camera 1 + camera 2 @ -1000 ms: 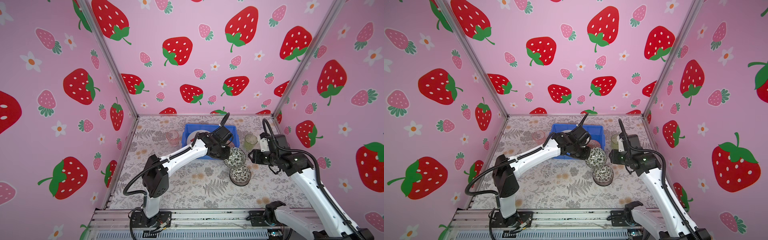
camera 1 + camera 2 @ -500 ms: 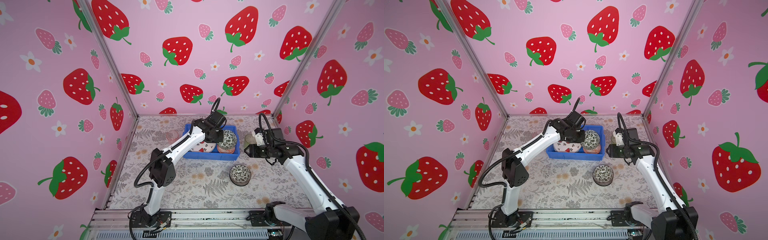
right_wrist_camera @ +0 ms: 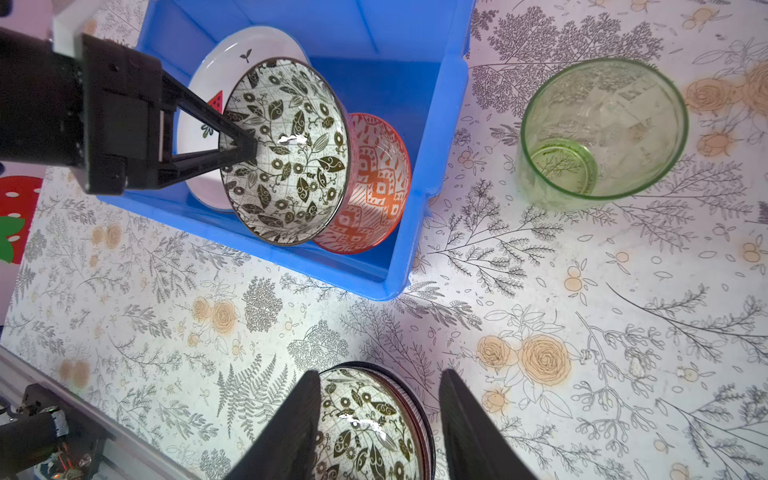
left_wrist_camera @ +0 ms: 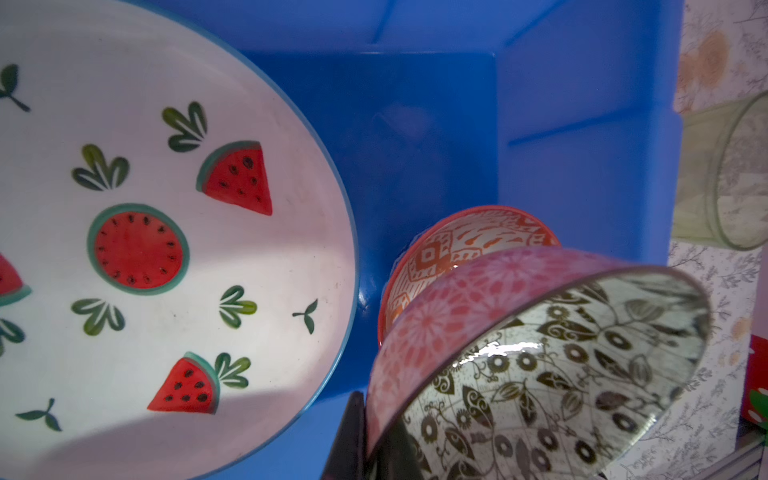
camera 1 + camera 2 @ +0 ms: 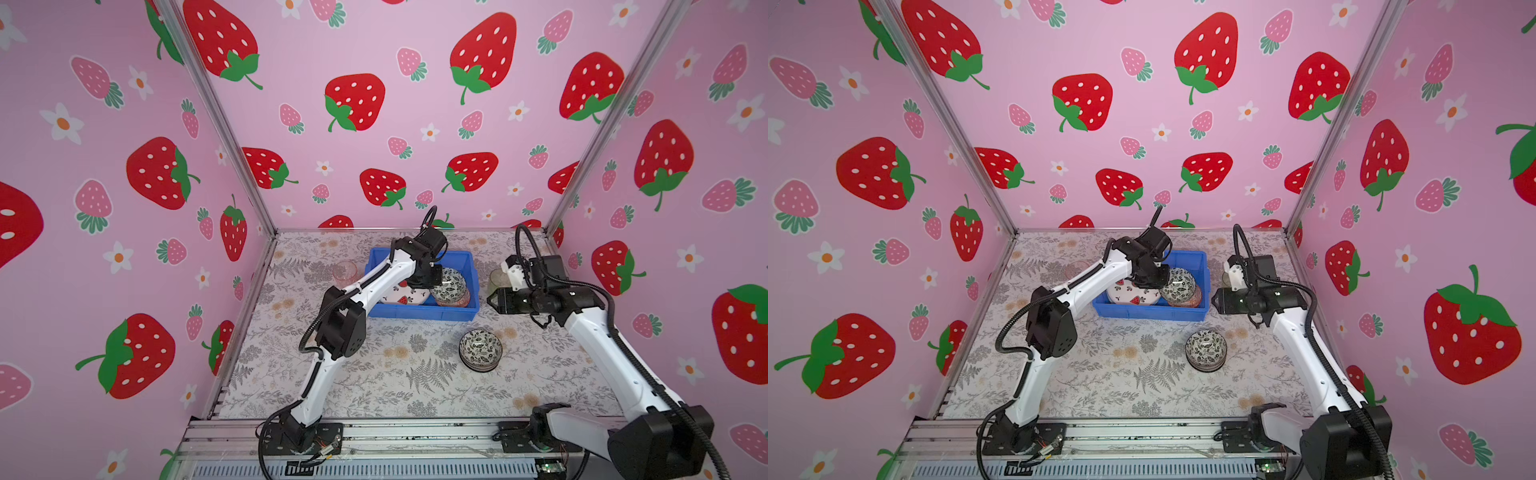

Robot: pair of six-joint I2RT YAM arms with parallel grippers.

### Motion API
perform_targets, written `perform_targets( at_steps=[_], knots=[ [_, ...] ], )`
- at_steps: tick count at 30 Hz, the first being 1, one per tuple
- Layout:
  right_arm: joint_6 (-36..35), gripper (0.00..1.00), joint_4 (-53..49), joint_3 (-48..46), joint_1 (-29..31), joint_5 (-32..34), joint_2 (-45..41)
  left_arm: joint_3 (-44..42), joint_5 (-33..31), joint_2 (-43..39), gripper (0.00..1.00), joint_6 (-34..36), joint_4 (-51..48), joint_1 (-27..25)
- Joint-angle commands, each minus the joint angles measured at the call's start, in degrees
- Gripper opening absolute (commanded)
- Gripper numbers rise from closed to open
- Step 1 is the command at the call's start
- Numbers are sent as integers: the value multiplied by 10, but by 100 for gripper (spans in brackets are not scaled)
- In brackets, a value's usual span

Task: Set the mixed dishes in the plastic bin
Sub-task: 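Lower the green-leaf bowl beside the orange bowl and open the left gripper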

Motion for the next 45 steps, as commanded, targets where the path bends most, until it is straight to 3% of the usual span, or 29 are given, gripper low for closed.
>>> perform_targets(
  at_steps=[1,5,15,18,19,39,40,45],
  knots=[
    [-11,51,5,-19,-5,-7,-15,34,33,4,0,14,-6,3],
    [-4,51,4,-32,-7,-7,-29,33,46,13,0,17,-4,3],
    [3,80,-11,-43,-10,5,-49,48,62,38,0,21,-4,3],
    [8,98,-14,-48,-10,4,-55,55,54,44,0,22,-14,3],
    [10,99,-14,-50,-10,6,-58,58,54,46,0,21,-13,3],
    [13,99,-24,-66,-11,14,-81,70,67,60,5,17,-15,3],
    [14,99,-24,-66,-11,15,-82,70,67,60,10,16,-14,2],
    [15,99,-24,-67,-11,13,-84,72,71,60,17,15,-13,1]
  ],
)
